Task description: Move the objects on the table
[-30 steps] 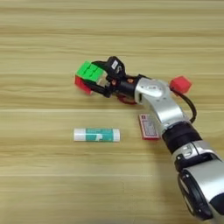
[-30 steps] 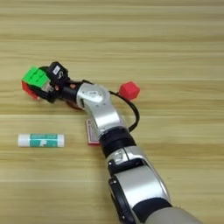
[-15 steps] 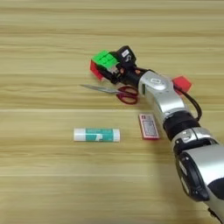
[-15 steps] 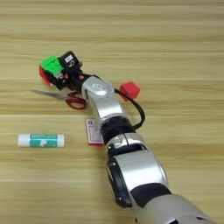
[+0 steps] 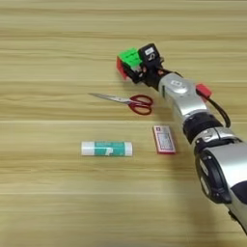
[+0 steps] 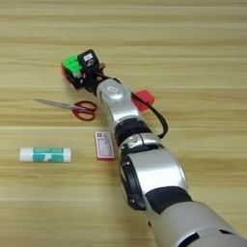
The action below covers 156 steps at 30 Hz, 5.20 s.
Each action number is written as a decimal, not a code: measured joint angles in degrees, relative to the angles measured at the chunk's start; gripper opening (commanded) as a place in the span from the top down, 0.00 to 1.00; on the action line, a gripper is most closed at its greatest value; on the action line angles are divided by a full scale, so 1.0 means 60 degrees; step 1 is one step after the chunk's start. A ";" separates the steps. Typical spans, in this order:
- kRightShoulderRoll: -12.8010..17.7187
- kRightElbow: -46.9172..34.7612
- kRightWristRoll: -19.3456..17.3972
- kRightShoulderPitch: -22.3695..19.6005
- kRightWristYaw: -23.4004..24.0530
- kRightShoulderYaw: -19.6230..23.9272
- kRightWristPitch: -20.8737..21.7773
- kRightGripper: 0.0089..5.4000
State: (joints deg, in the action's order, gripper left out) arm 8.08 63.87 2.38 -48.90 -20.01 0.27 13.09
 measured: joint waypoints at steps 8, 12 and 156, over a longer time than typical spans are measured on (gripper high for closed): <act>0.0193 0.0898 0.0083 -0.0272 0.0733 0.0179 -0.0004 0.38; 0.0313 0.1055 0.0095 -0.0340 0.0838 0.0255 -0.0007 0.38; 0.4244 0.1784 0.0116 0.0244 -0.4408 0.0835 -0.0110 0.00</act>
State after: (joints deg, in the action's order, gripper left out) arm 33.55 74.57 3.08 -47.44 -46.46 5.28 12.43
